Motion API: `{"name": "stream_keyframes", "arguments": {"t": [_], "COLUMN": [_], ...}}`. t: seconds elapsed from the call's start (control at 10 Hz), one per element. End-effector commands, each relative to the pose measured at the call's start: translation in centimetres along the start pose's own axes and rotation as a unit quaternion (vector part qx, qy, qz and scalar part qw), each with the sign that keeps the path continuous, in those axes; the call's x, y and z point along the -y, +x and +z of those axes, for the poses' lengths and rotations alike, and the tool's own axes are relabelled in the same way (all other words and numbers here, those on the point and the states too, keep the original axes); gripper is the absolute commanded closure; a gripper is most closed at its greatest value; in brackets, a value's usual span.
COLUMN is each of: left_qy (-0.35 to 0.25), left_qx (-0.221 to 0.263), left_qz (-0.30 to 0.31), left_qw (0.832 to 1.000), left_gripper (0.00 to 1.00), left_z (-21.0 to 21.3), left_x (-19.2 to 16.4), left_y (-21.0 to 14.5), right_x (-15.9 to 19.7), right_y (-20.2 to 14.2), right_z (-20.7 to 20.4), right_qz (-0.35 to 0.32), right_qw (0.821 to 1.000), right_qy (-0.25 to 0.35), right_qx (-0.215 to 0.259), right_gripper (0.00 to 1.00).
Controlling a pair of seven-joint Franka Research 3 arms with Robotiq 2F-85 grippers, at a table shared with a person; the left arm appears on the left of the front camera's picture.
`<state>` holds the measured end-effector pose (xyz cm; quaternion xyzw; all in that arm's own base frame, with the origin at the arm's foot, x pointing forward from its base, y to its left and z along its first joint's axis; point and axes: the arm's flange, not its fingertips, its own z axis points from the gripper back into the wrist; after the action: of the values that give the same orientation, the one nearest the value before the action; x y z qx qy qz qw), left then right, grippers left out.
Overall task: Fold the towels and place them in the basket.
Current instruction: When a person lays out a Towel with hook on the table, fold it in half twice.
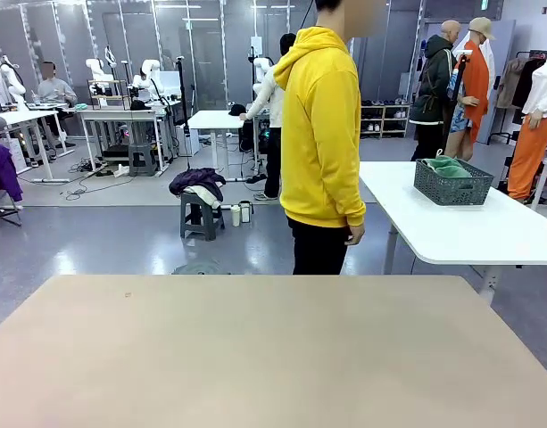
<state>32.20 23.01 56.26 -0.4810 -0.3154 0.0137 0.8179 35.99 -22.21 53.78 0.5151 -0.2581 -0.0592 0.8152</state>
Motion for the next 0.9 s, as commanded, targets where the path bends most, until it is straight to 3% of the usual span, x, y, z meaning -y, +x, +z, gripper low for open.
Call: {"name": "stream_keyframes", "arguments": {"t": [0.0,0.8], "left_qy": [0.000,0.000], "left_qx": [-0.005,-0.005], "left_qz": [-0.001,-0.001], "left_qw": [1.000,1.000], "left_gripper": [0.00,0.00], "left_z": [0.59,0.59], "left_x": [-0.10,-0.10], "left_y": [0.09,0.09], "right_x": [0.08,0.08], "right_y": [-0.09,-0.09], "right_z": [0.49,0.49], "right_qz": [-0.001,-0.001], "right_qw": [1.000,1.000], "right_qy": [0.002,0.002], "right_qx": [0.004,0.004], "right_gripper": [0.00,0.00]}}
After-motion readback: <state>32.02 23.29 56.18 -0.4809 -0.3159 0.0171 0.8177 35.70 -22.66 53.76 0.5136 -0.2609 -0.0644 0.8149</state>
